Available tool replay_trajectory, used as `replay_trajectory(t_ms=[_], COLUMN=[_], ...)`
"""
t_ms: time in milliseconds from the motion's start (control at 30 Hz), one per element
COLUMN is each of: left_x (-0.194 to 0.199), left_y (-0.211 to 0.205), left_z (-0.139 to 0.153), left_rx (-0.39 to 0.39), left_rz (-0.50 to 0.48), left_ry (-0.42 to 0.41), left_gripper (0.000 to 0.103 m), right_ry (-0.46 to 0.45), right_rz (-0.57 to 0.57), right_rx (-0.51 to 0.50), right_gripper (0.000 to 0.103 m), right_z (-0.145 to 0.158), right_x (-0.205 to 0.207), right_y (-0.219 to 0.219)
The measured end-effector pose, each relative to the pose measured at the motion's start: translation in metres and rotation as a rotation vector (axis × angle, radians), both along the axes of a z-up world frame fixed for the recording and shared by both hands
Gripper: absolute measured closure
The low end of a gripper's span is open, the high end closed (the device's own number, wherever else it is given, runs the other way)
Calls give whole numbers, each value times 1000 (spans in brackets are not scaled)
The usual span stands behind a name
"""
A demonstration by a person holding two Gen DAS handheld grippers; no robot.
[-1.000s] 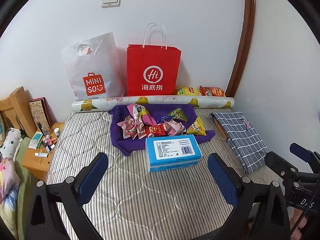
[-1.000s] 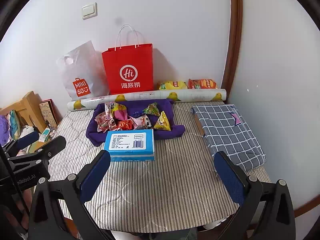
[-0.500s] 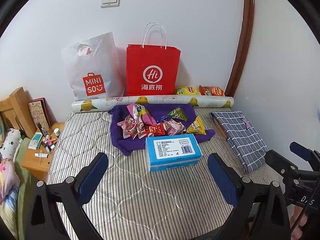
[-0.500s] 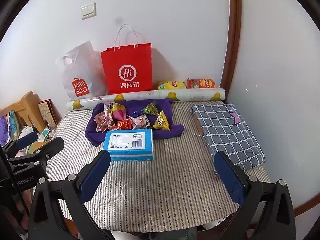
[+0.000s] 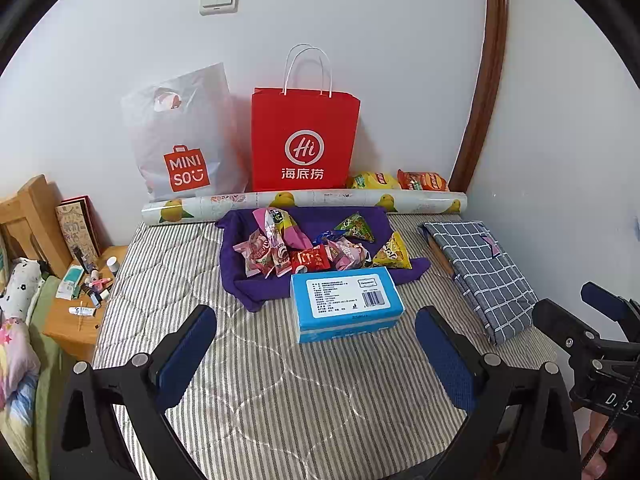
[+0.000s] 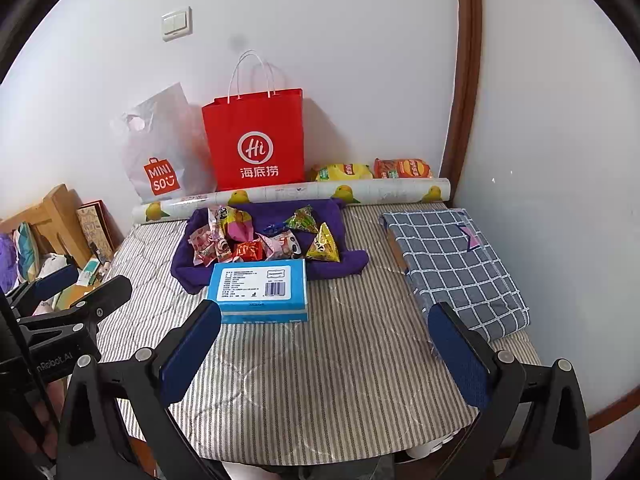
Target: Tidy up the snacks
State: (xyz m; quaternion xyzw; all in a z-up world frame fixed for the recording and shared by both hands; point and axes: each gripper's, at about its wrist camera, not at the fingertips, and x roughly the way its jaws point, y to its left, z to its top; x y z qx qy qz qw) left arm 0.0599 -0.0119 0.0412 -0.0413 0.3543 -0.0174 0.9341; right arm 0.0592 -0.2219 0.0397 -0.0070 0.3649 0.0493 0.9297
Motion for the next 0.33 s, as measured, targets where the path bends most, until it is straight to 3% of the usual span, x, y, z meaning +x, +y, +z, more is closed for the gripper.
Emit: replay_trajectory(t_ms=[333], left_x=[5], left_y=[0], left_z=[-4], left_rx=[16], left_rz=[-5], left_ry=[-3], left_gripper=[2], right_ry=[-2], right_rz=[18], right_rx=[10], right_gripper=[1], right_z=[-2], right_x=[3], right_y=[3])
